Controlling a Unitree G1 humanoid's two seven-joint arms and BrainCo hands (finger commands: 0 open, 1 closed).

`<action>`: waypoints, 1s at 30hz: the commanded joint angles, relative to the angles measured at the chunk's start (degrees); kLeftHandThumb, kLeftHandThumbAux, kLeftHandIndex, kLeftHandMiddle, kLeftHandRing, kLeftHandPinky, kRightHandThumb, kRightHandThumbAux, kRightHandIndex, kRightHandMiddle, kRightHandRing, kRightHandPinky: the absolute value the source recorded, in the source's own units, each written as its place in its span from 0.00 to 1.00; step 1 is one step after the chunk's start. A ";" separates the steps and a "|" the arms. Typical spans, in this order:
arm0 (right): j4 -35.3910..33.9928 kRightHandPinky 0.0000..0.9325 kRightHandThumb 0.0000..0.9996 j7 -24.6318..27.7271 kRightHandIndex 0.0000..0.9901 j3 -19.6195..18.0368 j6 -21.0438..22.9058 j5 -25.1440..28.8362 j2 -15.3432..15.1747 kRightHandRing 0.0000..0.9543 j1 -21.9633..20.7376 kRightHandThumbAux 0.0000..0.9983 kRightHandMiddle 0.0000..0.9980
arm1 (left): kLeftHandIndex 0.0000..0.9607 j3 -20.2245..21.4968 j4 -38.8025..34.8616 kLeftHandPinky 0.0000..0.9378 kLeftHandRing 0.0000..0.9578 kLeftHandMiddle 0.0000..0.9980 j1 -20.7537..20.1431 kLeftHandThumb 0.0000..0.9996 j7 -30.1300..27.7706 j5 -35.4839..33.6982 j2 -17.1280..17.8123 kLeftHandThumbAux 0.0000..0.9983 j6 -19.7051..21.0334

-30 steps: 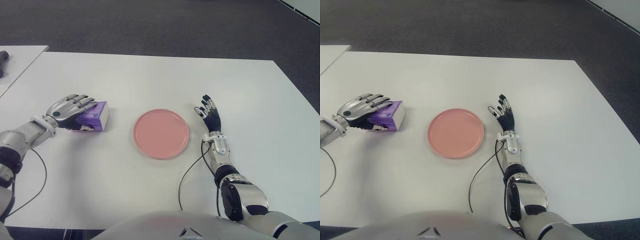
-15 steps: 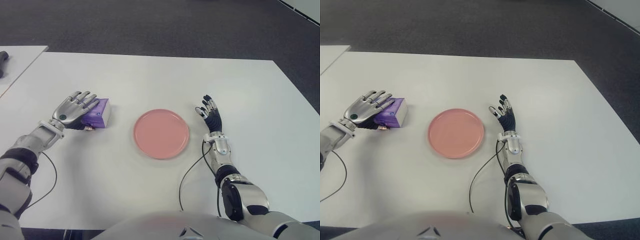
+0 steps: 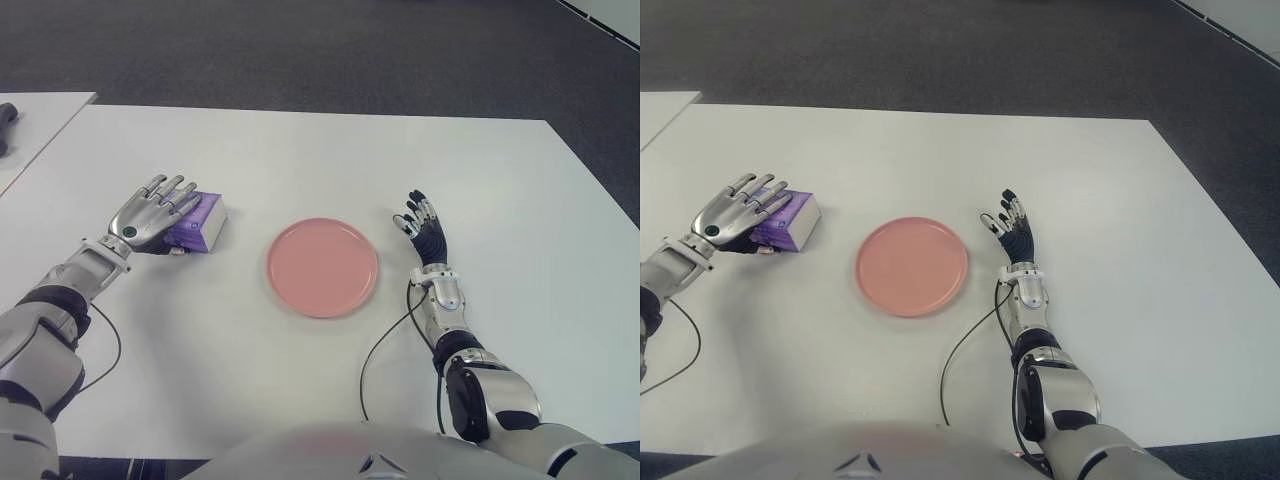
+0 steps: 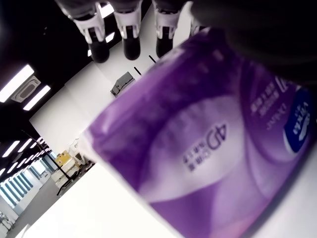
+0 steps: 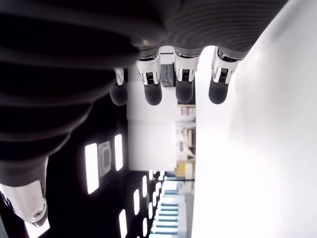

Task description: Put the tissue paper into the plate.

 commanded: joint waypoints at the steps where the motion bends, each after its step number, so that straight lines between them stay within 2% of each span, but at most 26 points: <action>1: 2.08 0.00 0.05 0.31 0.00 -0.45 2.78 0.70 0.36 0.00 4.10 0.59 0.00 | 0.00 -2.28 2.37 0.00 0.00 0.00 1.41 0.25 -0.54 0.53 -1.60 0.56 -0.13; 12: 1.97 0.00 0.05 0.67 0.00 -0.66 2.91 0.84 0.14 0.00 4.10 0.59 0.00 | 0.00 -3.97 5.21 0.00 0.00 0.00 0.21 0.34 -1.10 -0.82 -2.38 0.59 -1.55; 14: 1.96 0.00 0.05 0.72 0.00 -0.69 2.93 0.85 0.12 0.00 4.10 0.59 0.00 | 0.00 -3.69 5.91 0.03 0.00 0.01 0.15 0.35 0.05 -1.53 -2.74 0.61 -2.24; 16: 1.95 0.00 0.05 0.75 0.00 -0.72 2.94 0.86 0.11 0.00 4.10 0.59 0.00 | 0.11 -3.46 6.30 0.21 0.15 0.13 0.12 0.38 1.44 -2.12 -2.97 0.60 -2.81; 17: 1.94 0.00 0.05 0.75 0.00 -0.72 2.95 0.86 0.12 0.00 4.11 0.59 0.00 | 0.12 -3.04 6.46 0.23 0.18 0.15 0.27 0.38 2.70 -2.72 -3.17 0.60 -2.89; 19: 1.93 0.00 0.05 0.76 0.00 -0.73 2.95 0.85 0.12 0.00 4.12 0.59 0.00 | 0.26 -2.33 6.58 0.45 0.38 0.36 0.45 0.43 4.76 -3.75 -3.62 0.60 -2.98; 20: 1.92 0.00 0.05 0.77 0.00 -0.73 2.96 0.85 0.12 0.00 4.12 0.59 0.00 | 0.28 -2.07 6.59 0.49 0.42 0.40 0.47 0.44 5.69 -4.23 -3.87 0.60 -3.09; 21: 1.91 0.00 0.05 0.76 0.00 -0.73 2.96 0.85 0.12 0.00 4.12 0.59 0.00 | 0.34 -2.03 6.65 0.56 0.49 0.46 0.43 0.53 6.21 -4.53 -4.01 0.63 -3.19; 22: 1.92 0.00 0.05 0.77 0.00 -0.74 2.95 0.84 0.13 0.00 4.13 0.59 0.00 | 0.38 -2.09 6.75 0.60 0.53 0.50 0.39 0.59 6.55 -4.73 -4.11 0.66 -3.23; 23: 1.92 0.00 0.05 0.77 0.00 -0.74 2.95 0.84 0.13 0.00 4.13 0.59 0.00 | 0.39 -1.81 6.77 0.62 0.55 0.52 0.50 0.62 7.37 -5.35 -4.15 0.67 -3.88; 25: 1.92 0.00 0.05 0.77 0.00 -0.75 2.95 0.83 0.13 0.00 4.14 0.59 0.00 | 0.43 -1.40 6.83 0.72 0.64 0.61 0.67 0.68 8.84 -6.35 -4.21 0.68 -5.02; 30: 1.94 0.00 0.05 0.79 0.00 -0.77 2.98 0.83 0.12 0.00 4.10 0.59 0.00 | 0.45 -1.54 7.08 0.85 0.78 0.74 0.61 0.72 11.61 -7.35 -4.53 0.69 -6.11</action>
